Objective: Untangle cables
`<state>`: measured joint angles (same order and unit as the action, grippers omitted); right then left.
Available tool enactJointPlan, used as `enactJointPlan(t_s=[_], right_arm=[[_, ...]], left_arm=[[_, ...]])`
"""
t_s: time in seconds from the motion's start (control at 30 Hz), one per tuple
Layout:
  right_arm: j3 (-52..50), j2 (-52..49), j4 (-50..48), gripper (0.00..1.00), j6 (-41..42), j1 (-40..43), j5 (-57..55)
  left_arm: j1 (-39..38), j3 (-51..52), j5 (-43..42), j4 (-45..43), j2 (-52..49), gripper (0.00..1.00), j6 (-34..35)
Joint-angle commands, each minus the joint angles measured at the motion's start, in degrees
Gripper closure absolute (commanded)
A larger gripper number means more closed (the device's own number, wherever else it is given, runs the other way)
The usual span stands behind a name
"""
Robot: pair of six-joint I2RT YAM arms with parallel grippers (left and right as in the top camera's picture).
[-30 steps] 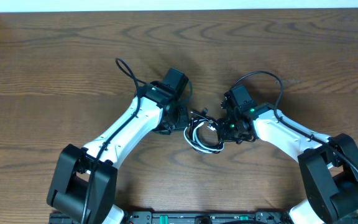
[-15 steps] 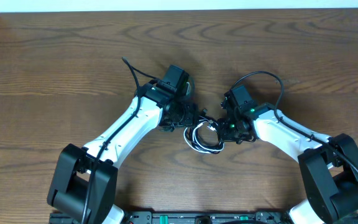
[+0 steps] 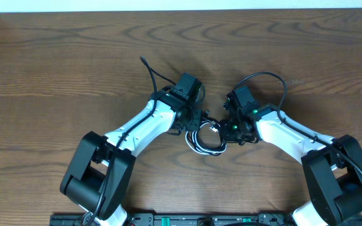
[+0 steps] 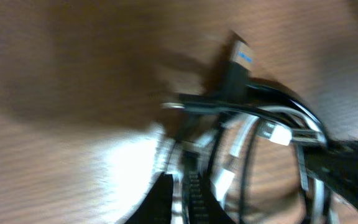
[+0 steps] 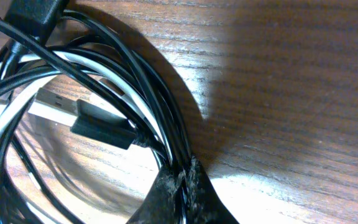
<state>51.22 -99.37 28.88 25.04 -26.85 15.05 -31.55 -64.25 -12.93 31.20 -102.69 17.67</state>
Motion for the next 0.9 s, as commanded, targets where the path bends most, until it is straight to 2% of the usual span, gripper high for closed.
enactJointPlan(t_s=[0.0,0.17,0.27,0.33,0.4,0.47,0.5,0.7,0.87], right_arm=[[-2.21,-2.05,0.52,0.99,0.24,-0.52,-3.13],[-2.21,-2.05,0.61,0.99,0.24,-0.52,-3.13],[-2.21,-2.05,0.52,0.99,0.24,-0.52,-3.08],[-2.19,-2.05,0.17,0.99,-1.14,-0.52,0.98],[-2.14,-2.05,-0.46,0.99,-5.33,-0.48,5.81],[-1.77,-1.79,-0.87,0.99,-9.25,-0.11,11.02],[-1.14,-1.40,-0.72,0.99,-11.65,0.44,14.58],[1.38,3.74,0.81,0.99,-12.13,4.90,17.40],[1.73,13.49,0.28,0.99,-15.47,8.15,21.11]], left_arm=[[2.36,0.17,6.34,0.04,-0.42,0.92,1.44],[7.89,0.17,4.00,2.05,0.07,0.92,5.31],[10.21,0.17,-5.16,2.80,0.11,0.92,5.49],[10.64,0.17,-10.32,3.41,0.11,0.92,5.29],[10.58,0.17,-10.64,4.59,0.11,0.91,5.27],[10.60,0.17,-10.62,6.25,0.11,0.83,4.11],[10.60,0.17,-10.62,7.58,0.11,0.83,3.23],[10.64,0.17,-10.36,11.21,0.11,0.83,1.40],[10.64,0.17,-10.40,11.37,0.11,0.83,1.40]])
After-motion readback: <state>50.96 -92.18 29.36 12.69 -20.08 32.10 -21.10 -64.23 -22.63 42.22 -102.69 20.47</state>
